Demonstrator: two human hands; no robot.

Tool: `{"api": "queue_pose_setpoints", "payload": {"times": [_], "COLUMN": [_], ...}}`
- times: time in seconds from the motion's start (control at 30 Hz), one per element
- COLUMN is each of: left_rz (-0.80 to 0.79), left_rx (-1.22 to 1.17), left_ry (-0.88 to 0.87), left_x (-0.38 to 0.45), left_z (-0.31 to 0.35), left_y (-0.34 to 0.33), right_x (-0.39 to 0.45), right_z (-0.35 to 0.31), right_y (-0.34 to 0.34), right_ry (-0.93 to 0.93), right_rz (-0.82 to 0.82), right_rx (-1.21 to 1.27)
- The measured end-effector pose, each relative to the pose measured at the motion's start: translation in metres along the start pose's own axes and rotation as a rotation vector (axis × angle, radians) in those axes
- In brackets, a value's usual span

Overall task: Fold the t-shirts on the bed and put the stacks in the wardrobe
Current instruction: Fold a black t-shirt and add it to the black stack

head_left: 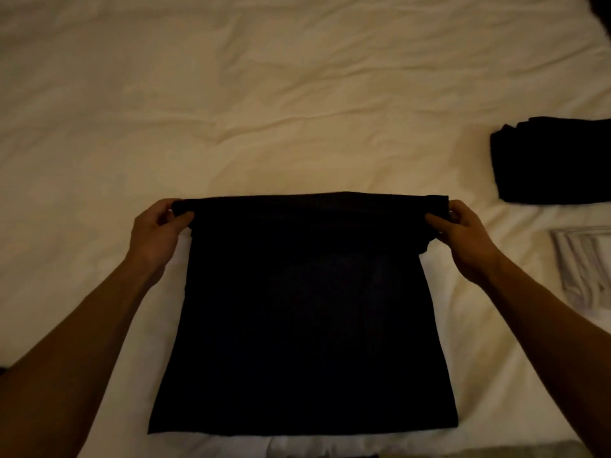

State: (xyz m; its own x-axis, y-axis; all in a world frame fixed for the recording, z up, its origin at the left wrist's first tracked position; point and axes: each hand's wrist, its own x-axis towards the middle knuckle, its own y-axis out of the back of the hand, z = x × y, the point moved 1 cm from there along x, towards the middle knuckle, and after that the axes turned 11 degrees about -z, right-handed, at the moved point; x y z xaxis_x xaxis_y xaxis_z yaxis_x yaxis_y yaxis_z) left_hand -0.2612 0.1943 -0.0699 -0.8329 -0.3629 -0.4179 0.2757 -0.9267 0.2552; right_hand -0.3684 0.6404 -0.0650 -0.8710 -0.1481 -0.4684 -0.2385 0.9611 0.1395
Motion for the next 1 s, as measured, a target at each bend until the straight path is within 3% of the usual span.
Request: {"api": "queue_pose_setpoints", "payload": {"times": [0.23, 0.37, 0.5, 0.53, 0.63, 0.7, 0.83, 1.0], "left_rz": [-0.142, -0.147, -0.068, -0.047, 0.054, 0.04, -0.079, -0.018], "left_rx": [-0.056, -0.179, -0.348, -0.321, -0.211, -0.149, -0.105, 0.023], "left_ry": [0.142, 0.281, 0.319, 0.301, 0.303, 0.334, 0.355, 0.28], "left_x": [-0.071, -0.092, -0.082, -0.075, -0.051, -0.036, -0.008, -0.002], "left_z": [-0.046, -0.078, -0.095, -0.095, -0.087, -0.079, -0.068, -0.07], "left_y": [-0.003, -0.01, -0.014, -0.013, -0.014, -0.015, -0.022, -0.03], "right_x": [-0.066, -0.088, -0.089, -0.086, -0.066, -0.05, -0.016, -0.007], "right_z": [0.051, 0.074, 0.083, 0.079, 0.073, 0.07, 0.073, 0.083], "right_y": [-0.01, -0.021, -0.021, -0.021, -0.017, -0.015, -0.016, -0.034], "right_ry": [-0.144, -0.265, -0.301, -0.324, -0.404, -0.397, -0.373, -0.286], "right_rz": [-0.014, 0.021, 0.076, 0.095, 0.055, 0.007, 0.037, 0.171], "right_rx": [0.157, 0.161, 0.639, 0.62, 0.262, 0.123, -0.023, -0.153]}}
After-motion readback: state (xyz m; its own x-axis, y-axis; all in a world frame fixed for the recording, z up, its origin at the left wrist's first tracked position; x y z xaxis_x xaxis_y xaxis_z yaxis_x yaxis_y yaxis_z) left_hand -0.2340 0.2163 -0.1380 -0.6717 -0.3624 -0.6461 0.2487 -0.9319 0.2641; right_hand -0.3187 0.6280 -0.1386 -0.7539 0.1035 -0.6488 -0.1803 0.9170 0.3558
